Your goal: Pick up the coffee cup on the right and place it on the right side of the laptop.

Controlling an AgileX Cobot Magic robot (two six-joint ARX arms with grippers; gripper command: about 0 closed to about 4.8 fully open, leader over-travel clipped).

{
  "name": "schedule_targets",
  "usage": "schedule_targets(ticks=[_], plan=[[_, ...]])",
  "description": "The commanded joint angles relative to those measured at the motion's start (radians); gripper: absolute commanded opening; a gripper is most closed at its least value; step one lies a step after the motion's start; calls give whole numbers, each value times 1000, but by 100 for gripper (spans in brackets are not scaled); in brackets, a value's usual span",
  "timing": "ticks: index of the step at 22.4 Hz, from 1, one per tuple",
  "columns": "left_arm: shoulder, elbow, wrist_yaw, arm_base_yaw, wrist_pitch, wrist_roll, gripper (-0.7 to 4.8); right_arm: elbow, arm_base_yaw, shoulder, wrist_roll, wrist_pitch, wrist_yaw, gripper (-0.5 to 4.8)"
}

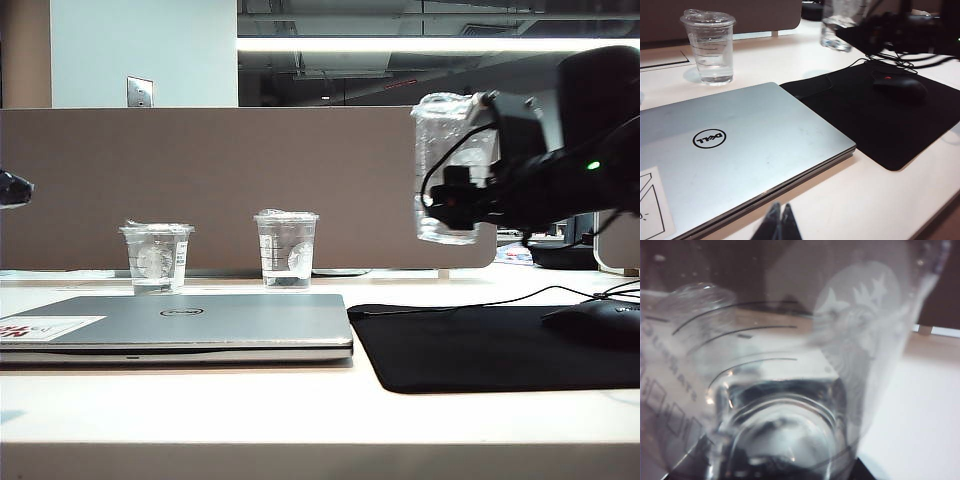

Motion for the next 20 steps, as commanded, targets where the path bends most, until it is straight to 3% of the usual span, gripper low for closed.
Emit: schedule_targets(ticks=[1,9,20], plan=[[0,3,2,0,12,4,-5,-89,17,-96,3,42,-2,301],[0,3,2,0,12,4,-5,-276,63,-180,3,78,1,301],[0,3,2,0,12,4,-5,-274,106,-26,4,211,-2,301]])
